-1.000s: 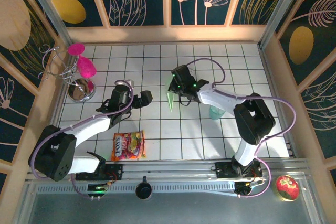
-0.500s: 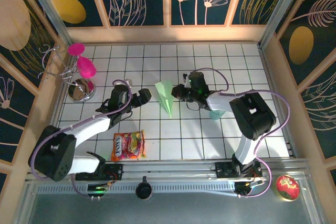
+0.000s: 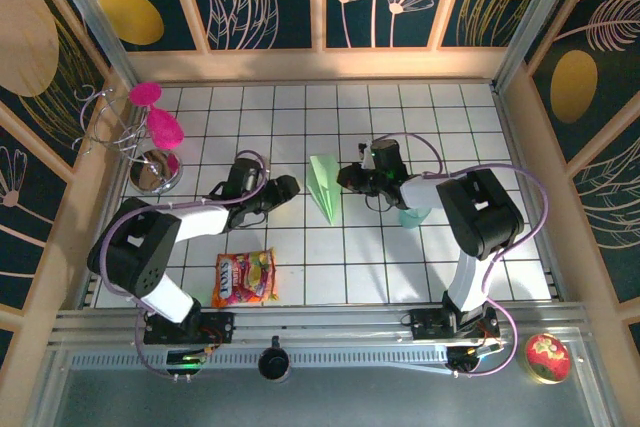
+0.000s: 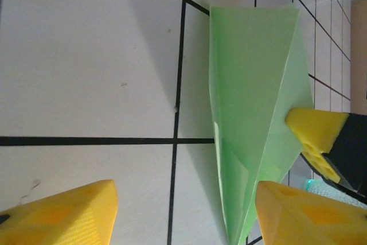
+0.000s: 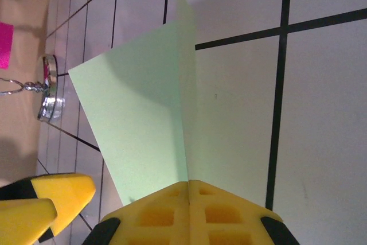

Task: Fold a paper plane with a square sheet of paper (pick it up from the middle)
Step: Turn over the paper plane at the center of the table, then move the paper plane to the top-center of the table.

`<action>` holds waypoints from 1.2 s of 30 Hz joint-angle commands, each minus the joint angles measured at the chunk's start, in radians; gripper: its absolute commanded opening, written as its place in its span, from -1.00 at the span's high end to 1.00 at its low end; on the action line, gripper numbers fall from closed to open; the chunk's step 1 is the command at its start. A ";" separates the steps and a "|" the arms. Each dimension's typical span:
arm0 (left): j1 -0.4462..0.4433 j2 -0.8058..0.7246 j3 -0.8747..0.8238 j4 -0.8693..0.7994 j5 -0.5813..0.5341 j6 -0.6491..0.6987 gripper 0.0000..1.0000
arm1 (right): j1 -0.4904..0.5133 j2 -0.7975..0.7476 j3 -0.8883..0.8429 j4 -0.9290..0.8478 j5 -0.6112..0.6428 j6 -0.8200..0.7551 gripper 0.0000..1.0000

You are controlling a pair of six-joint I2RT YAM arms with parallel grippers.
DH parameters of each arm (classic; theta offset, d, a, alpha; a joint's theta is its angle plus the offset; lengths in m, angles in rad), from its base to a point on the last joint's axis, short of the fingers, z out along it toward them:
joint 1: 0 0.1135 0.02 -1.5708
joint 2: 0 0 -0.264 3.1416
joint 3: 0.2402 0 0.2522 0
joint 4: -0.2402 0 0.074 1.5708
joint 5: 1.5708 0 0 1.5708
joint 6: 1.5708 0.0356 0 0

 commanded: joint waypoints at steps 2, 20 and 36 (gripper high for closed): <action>-0.019 0.080 0.092 0.034 0.065 -0.028 -0.17 | -0.016 0.004 0.003 -0.035 -0.013 -0.069 1.00; -0.053 0.285 0.263 -0.002 0.088 -0.039 0.40 | -0.034 0.010 -0.012 -0.011 -0.045 -0.071 1.00; -0.053 0.147 0.226 -0.070 -0.075 0.016 1.00 | -0.039 -0.068 -0.005 -0.042 -0.009 -0.044 1.00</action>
